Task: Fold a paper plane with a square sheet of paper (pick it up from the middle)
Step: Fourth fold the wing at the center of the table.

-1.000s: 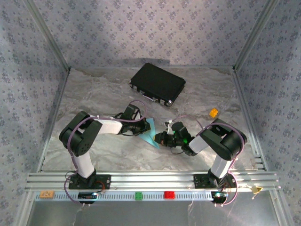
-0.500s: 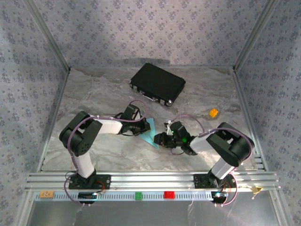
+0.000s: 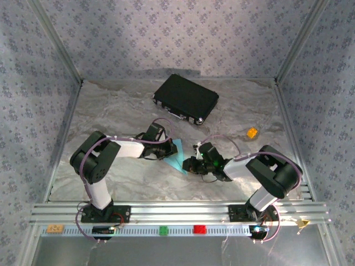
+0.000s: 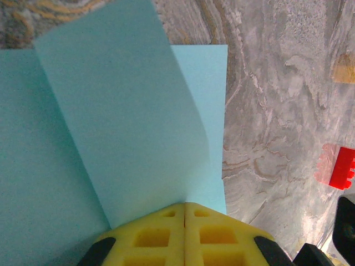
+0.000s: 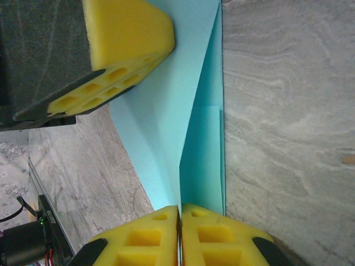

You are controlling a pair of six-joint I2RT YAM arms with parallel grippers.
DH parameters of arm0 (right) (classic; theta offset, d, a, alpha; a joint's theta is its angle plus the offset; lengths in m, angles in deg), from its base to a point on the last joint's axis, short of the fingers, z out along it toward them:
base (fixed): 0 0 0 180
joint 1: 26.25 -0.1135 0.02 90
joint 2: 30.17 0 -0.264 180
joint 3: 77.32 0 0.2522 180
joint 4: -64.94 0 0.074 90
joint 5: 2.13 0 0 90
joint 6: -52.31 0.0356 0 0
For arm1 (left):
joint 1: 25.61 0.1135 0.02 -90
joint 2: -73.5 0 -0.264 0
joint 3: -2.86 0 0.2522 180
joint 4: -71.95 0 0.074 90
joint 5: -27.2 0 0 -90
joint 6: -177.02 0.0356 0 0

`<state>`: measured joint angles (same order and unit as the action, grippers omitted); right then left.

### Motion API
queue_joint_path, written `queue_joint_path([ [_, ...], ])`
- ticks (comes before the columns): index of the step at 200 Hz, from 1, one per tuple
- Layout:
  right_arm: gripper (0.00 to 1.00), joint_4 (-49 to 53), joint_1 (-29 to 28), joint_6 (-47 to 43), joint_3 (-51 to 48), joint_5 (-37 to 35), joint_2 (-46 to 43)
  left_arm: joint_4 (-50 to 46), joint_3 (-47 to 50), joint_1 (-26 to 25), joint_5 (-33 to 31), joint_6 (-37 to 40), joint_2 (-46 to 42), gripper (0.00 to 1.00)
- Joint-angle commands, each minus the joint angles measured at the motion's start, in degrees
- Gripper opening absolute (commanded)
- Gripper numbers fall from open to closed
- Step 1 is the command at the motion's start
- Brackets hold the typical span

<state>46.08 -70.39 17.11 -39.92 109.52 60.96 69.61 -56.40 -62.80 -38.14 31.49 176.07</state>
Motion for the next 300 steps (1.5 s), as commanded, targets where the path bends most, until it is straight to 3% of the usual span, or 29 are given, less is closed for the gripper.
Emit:
queue_joint_path([
  [1,0.15,7.8,-0.7,-0.6,-1.2,-0.3,-0.9,-2.1,-0.5,-0.2,-0.4,0.9,1.9,0.06],
  [71,0.19,12.9,-0.9,-3.2,-1.0,-1.2,-3.8,-1.6,-0.4,-0.2,-0.2,0.7,1.9,0.06],
  [129,0.11,11.9,-1.2,-1.7,-1.7,-1.4,-2.6,-1.6,-0.3,-0.2,-0.1,0.7,1.8,0.06],
  [195,0.16,13.3,-1.2,-0.9,-2.7,-1.5,-4.6,-1.5,-0.2,-0.2,-0.1,0.6,1.9,0.06],
  [263,0.07,13.0,-1.3,-0.7,-4.5,-0.6,-5.2,-1.7,-0.4,-0.2,-0.1,0.5,1.9,0.06],
  [300,0.12,14.2,-1.2,-0.5,-4.7,-0.7,-6.7,-1.6,-0.3,-0.2,-0.1,0.4,1.9,0.06],
])
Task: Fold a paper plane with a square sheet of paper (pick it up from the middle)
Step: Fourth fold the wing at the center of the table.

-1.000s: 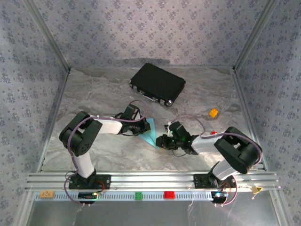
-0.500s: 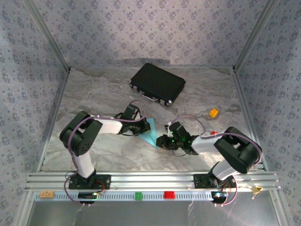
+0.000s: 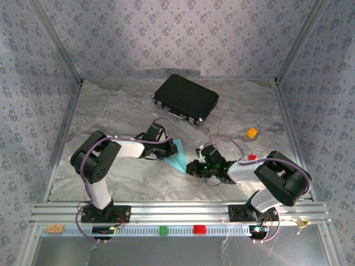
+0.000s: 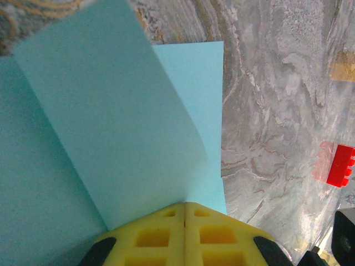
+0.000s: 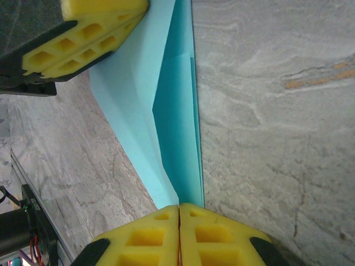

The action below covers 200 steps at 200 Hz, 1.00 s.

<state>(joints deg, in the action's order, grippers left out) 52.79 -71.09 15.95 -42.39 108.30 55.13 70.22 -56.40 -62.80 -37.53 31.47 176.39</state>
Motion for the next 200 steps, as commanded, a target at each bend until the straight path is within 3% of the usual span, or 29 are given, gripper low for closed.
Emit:
queue_joint_path([
  [1,0.12,7.5,-0.5,0.6,-2.3,0.5,-0.9,-2.2,-0.2,-0.2,-0.8,0.4,1.6,0.05],
  [90,0.05,8.6,-0.2,0.5,-3.3,1.4,-1.7,-2.3,-0.2,-0.2,-0.7,0.5,1.5,0.05],
  [143,0.2,14.7,0.8,-0.8,0.1,-0.5,-8.3,-2.5,0.0,-0.3,-0.5,0.7,1.4,0.05],
  [174,0.22,19.3,1.9,-4.5,5.3,-0.3,-11.0,-2.5,0.2,-0.4,-0.5,0.8,1.3,0.05],
  [200,0.09,18.8,2.1,-7.3,9.8,2.7,-8.6,-2.5,0.1,-0.4,-0.5,0.8,1.3,0.05],
])
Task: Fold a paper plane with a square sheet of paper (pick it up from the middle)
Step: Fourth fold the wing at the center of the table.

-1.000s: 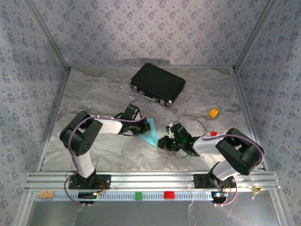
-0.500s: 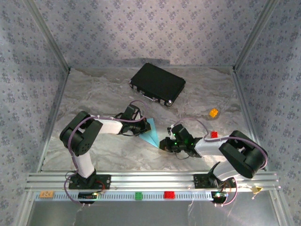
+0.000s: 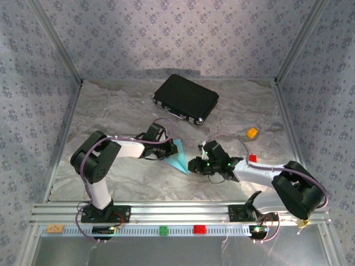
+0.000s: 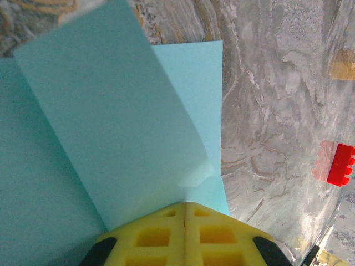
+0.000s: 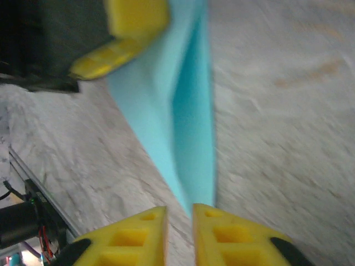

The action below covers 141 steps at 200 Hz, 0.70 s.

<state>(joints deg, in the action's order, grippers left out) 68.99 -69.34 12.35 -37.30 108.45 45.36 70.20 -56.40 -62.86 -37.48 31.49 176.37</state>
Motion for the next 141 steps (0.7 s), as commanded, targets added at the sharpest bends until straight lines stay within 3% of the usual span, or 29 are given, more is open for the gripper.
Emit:
queue_joint_path([
  [1,0.08,2.6,0.3,-3.8,4.9,2.7,1.3,-2.4,0.1,-0.4,-0.5,0.9,1.4,0.05],
  [21,0.01,1.9,-0.5,-5.0,8.7,5.1,6.0,-2.5,0.1,-0.4,-0.5,0.9,1.5,0.05],
  [85,0.0,5.1,-2.7,-6.6,17.2,4.3,17.6,-2.2,0.1,-0.4,-0.4,0.8,1.6,0.05],
  [141,0.0,5.9,-2.3,-6.0,15.7,2.2,20.6,-2.3,0.2,-0.4,-0.4,0.9,1.6,0.05],
])
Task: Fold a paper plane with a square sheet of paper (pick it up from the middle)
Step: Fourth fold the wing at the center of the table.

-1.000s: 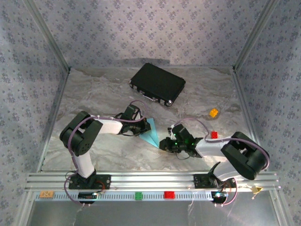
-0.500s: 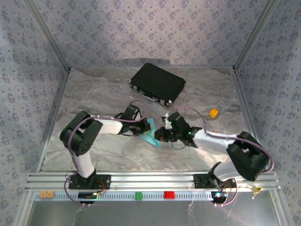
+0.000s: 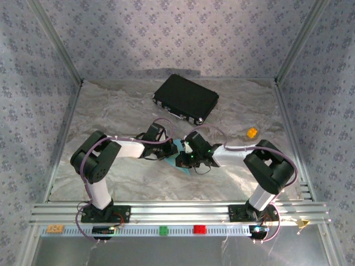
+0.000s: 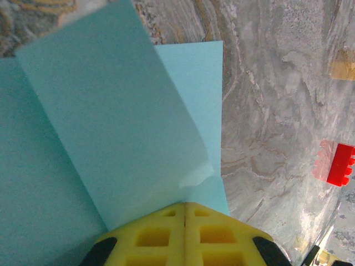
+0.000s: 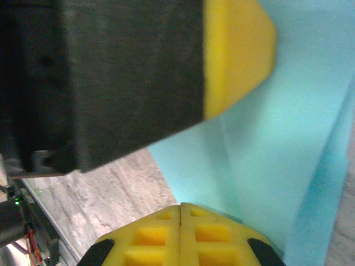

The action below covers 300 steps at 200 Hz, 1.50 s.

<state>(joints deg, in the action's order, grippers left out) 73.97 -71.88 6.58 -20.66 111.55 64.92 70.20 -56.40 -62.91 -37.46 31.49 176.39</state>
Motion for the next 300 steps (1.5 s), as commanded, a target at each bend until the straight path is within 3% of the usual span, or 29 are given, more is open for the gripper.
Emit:
queue_joint_path([
  [1,0.0,0.8,0.3,-0.2,-1.0,-0.9,1.1,-2.3,0.2,-0.3,-0.5,0.9,1.6,0.05],
  [94,0.01,-11.5,1.2,5.4,-10.9,1.3,0.5,-3.3,-0.1,-0.3,-0.8,1.4,1.8,0.05],
  [166,0.03,-3.7,0.5,0.6,-6.1,1.5,-5.7,-3.7,-0.1,-0.2,-0.9,1.4,1.6,0.04],
  [224,0.02,1.1,-0.1,-0.1,-6.1,-0.1,-4.2,-3.5,0.0,-0.2,-0.8,1.5,1.4,0.04],
  [300,0.02,-6.3,1.9,4.0,-14.8,1.3,-6.5,-3.5,0.1,-0.2,-0.8,1.6,1.7,0.04],
])
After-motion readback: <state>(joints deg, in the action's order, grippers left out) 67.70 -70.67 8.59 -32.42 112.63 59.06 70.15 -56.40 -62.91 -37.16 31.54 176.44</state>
